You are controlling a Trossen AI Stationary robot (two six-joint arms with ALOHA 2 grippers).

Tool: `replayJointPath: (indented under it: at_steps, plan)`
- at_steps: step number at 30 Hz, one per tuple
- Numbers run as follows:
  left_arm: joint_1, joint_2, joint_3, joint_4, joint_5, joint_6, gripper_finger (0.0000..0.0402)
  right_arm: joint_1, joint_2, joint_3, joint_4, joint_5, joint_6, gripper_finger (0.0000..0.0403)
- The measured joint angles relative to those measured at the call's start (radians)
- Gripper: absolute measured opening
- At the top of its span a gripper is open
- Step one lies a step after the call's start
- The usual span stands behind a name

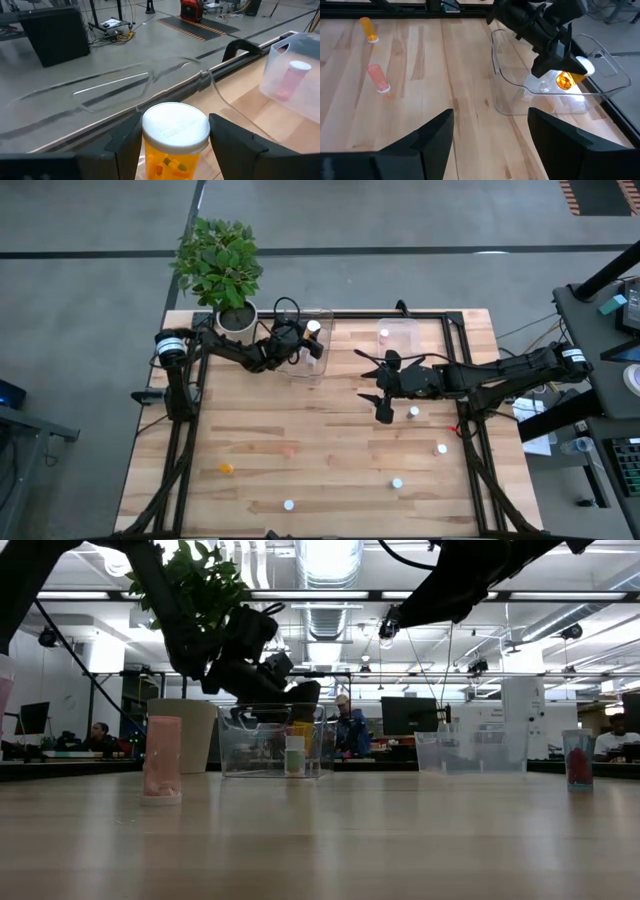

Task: Pick and place medicine bottles into bin by pill shape (circle, oval)
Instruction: Put the orange capsule pill bottle into the left transparent bin, then put the pink tablet pill bottle into the right transparent bin

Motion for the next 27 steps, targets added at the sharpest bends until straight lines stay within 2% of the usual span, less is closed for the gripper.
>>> replayJointPath:
  at_steps: [13, 22, 27]
  plan:
    - [0.006, 0.000, -0.004, 0.000, -0.010, -0.023, 0.0196, 0.000, 0.000, 0.000, 0.000, 0.000, 0.003, 0.0244]
    - [0.006, 0.000, -0.005, -0.003, -0.010, -0.027, 0.0232, 0.000, 0.000, 0.000, 0.000, 0.000, 0.001, 0.0244]
    - [0.006, -0.001, -0.005, -0.007, -0.010, -0.027, 0.0237, 0.000, 0.000, 0.000, 0.000, 0.000, 0.000, 0.0244]
